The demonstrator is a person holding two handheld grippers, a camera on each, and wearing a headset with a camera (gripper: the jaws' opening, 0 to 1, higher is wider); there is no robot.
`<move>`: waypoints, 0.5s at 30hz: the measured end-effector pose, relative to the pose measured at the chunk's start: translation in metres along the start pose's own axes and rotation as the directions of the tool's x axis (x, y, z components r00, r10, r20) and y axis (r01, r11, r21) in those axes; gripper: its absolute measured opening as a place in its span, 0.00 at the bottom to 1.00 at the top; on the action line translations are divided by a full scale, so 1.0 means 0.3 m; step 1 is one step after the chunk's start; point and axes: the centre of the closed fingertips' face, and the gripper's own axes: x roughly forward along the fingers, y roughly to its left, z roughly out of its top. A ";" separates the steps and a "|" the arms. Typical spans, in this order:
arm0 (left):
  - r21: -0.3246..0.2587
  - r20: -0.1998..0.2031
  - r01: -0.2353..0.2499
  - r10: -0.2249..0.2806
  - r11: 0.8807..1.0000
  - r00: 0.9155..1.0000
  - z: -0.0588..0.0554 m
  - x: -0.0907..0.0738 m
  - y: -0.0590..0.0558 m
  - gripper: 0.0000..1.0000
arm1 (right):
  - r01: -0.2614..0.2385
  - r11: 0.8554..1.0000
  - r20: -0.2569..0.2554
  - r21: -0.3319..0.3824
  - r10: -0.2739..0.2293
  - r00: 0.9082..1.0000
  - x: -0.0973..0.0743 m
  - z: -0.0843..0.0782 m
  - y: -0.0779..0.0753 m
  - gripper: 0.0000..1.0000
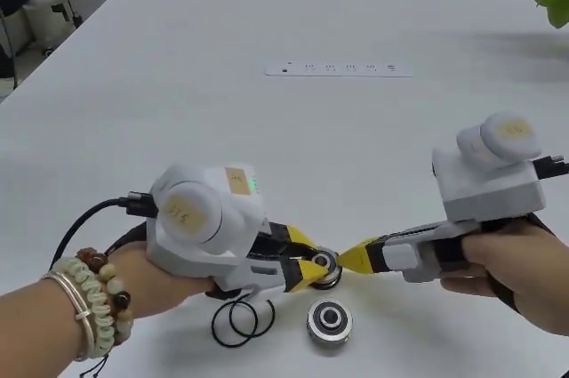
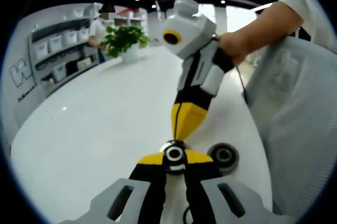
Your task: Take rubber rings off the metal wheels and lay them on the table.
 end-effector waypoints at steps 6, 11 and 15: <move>-0.001 -0.002 -0.002 0.002 1.000 1.000 0.000 0.001 0.001 0.13 | -0.002 1.000 -0.002 -0.008 0.002 1.000 0.001 0.001 0.006 0.00; -0.002 -0.002 -0.004 0.004 1.000 1.000 0.000 0.001 0.001 0.13 | -0.007 1.000 -0.002 -0.017 0.007 1.000 0.003 0.006 0.013 0.00; -0.002 -0.003 -0.005 0.005 1.000 1.000 0.001 0.001 0.001 0.13 | -0.011 1.000 0.001 -0.022 0.011 1.000 0.005 0.009 0.018 0.00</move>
